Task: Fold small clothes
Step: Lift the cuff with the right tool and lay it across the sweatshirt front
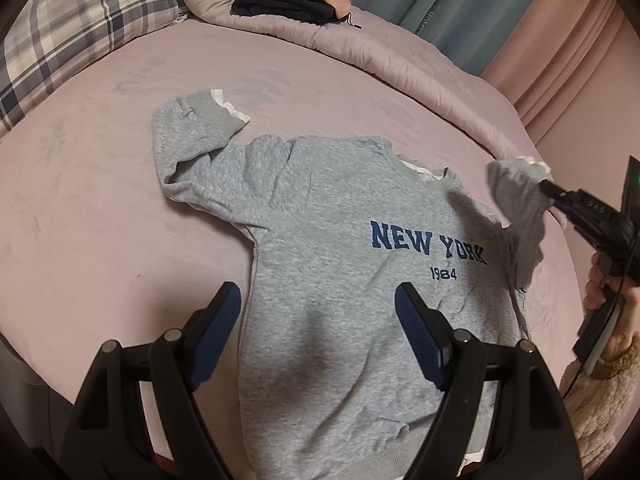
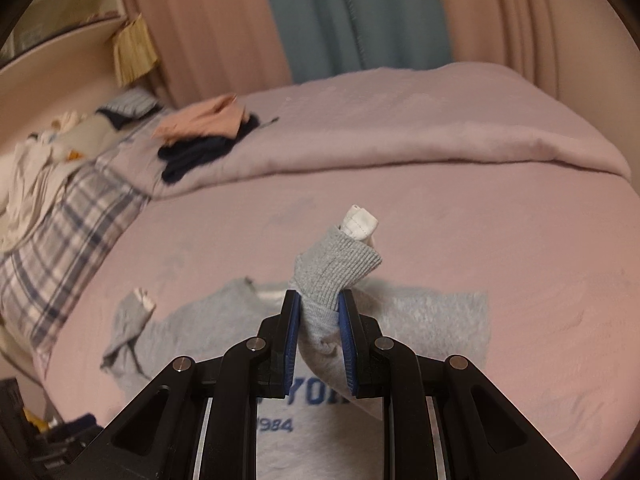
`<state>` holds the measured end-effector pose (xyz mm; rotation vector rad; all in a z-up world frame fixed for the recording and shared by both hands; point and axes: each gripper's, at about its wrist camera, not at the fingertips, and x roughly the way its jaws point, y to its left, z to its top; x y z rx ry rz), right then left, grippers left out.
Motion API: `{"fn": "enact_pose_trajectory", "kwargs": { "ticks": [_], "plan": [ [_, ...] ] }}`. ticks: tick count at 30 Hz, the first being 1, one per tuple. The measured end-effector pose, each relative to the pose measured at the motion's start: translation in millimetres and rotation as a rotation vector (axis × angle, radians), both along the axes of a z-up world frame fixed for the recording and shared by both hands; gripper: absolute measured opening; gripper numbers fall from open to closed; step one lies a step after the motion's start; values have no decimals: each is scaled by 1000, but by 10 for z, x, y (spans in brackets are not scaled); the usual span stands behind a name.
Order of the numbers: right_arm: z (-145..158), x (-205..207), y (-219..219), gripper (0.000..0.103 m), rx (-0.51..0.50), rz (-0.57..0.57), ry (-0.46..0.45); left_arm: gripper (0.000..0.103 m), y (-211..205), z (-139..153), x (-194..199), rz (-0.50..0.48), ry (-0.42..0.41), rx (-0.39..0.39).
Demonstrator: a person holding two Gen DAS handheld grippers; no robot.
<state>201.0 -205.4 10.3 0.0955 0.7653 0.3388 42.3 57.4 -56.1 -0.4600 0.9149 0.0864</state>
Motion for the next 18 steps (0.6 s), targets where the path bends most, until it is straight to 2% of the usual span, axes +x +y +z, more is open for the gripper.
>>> {"fn": "enact_pose_trajectory", "kwargs": {
  "ticks": [6, 8, 15, 18],
  "plan": [
    [-291, -33, 319, 21, -38, 75, 75, 80, -11, -31, 42, -5, 9, 1],
    [-408, -57, 448, 21, -80, 95, 94, 80, -14, -43, 47, -7, 11, 1],
    [-667, -143, 691, 21, -177, 153, 134, 80, -2, -80, 52, -2, 21, 3],
    [-701, -165, 712, 21, -186, 164, 142, 80, 1, -95, 49, -1, 24, 3]
  ]
}}
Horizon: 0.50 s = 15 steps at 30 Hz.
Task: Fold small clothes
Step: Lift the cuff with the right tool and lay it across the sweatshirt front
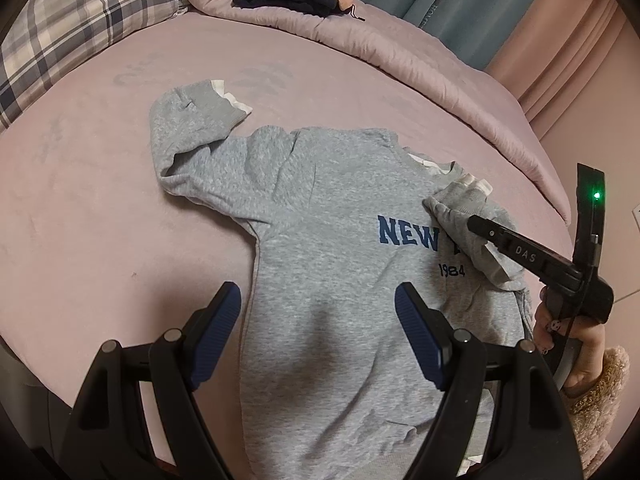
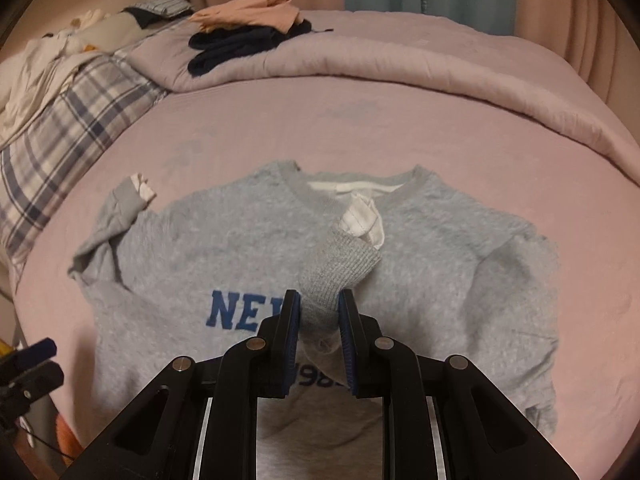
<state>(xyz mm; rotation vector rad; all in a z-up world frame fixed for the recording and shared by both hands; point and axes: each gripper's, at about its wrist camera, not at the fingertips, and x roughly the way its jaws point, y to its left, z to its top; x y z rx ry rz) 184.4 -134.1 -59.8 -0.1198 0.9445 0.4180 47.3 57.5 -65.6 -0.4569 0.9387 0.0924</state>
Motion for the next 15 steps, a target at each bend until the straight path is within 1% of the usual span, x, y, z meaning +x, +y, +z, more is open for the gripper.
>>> {"fn": "enact_pose_trajectory", "kwargs": {
  "ticks": [4, 11, 15],
  "plan": [
    [-39, -18, 51, 21, -14, 10, 8, 80, 4, -23, 5, 1, 6, -2],
    [-202, -41, 149, 21, -26, 40, 63, 80, -4, -46, 16, 0, 14, -2],
    [-308, -68, 211, 21, -51, 55, 85, 80, -2, -52, 16, 3, 16, -2]
  ]
}}
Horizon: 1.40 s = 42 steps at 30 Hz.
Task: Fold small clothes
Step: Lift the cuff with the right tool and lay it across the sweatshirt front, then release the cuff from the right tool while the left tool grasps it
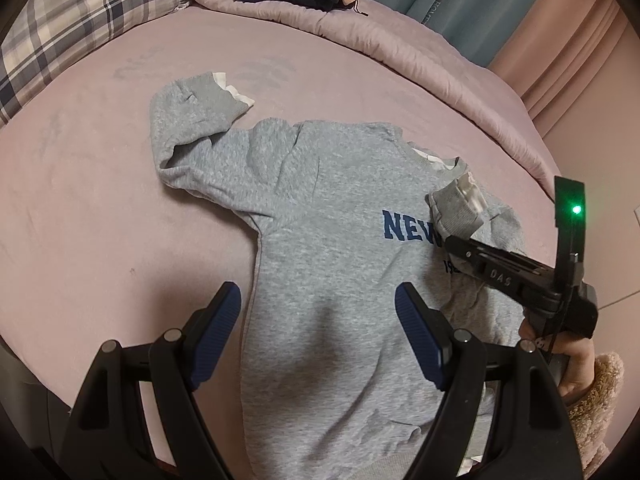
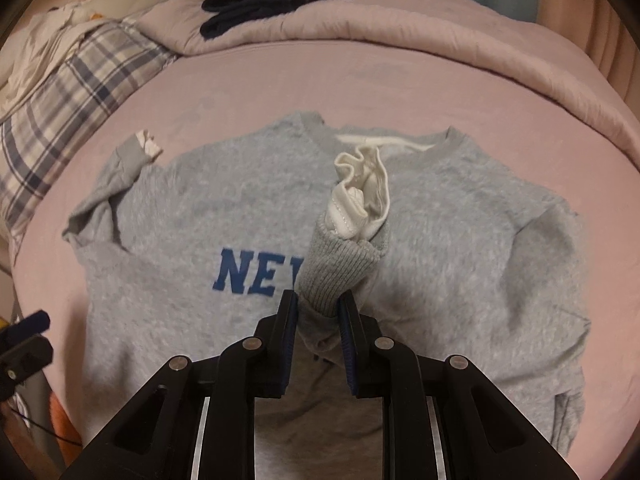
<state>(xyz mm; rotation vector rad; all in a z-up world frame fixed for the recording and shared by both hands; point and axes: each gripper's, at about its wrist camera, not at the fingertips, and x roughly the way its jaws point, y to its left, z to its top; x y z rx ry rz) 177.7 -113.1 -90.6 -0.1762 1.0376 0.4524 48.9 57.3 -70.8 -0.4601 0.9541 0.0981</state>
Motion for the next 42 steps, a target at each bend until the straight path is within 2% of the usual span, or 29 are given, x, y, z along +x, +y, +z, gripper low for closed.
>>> {"fn": "enact_pose_trajectory", "kwargs": {
  "ticks": [13, 30, 31, 33, 35, 38, 42],
  "plan": [
    [-145, -15, 63, 21, -38, 17, 24, 80, 15, -32, -15, 13, 13, -4],
    [-222, 24, 34, 21, 6, 16, 60, 81, 50, -48, -3, 36, 23, -11],
    [-211, 21, 30, 22, 9, 17, 61, 81, 50, -41, 2, 35, 22, -11],
    [-178, 5, 29, 33, 20, 38, 70, 85, 45, -22, 21, 35, 19, -9],
    [-122, -18, 7, 50, 49, 45, 75, 86, 22, 27, 54, 25, 9, 5],
    [48, -86, -56, 65, 67, 35, 33, 90, -4, 102, 112, 10, -17, 21],
    [285, -141, -264, 69, 125, 7, -5, 93, -10, 161, 237, -8, -39, 6]
  ]
}}
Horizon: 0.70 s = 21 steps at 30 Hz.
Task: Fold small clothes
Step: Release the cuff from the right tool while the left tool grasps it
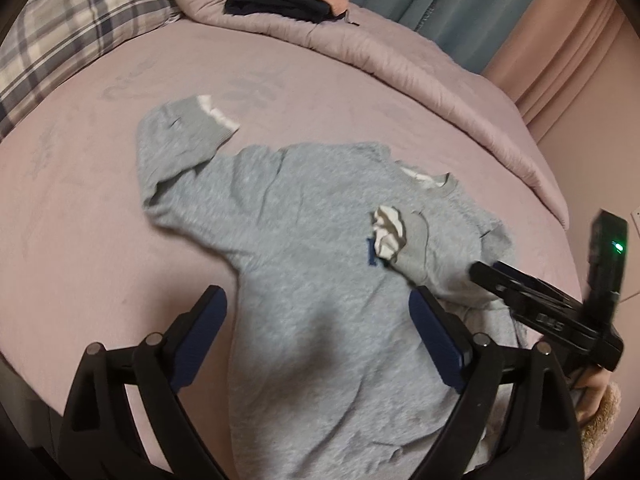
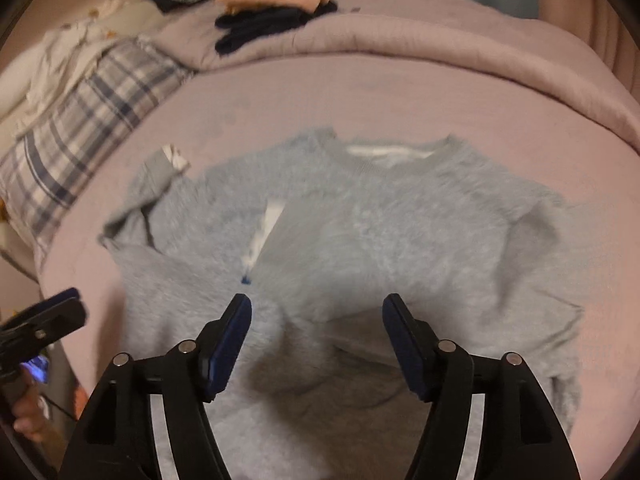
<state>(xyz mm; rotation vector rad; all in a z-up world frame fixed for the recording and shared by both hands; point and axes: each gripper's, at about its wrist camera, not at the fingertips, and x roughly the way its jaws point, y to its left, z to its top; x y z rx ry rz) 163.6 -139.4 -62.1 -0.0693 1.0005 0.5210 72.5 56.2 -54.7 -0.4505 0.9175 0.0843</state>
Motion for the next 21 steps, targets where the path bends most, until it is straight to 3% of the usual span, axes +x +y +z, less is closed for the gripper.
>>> {"fn": "enact_pose_trajectory", "kwargs": {
  "ticks": [6, 14, 19, 21],
  "plan": [
    [195, 64, -492, 75, 33, -144, -58, 94, -51, -38, 414, -35, 11, -32],
    [16, 254, -1145, 75, 75, -351, 1, 92, -366, -439, 1241, -144, 103, -149],
    [-104, 348, -1397, 75, 91, -416, 23, 67, -484, -775, 1517, -149, 177, -226],
    [-154, 416, -1514, 75, 97, -434, 35, 48, -534, -803, 1525, -153, 166, -221]
  ]
}}
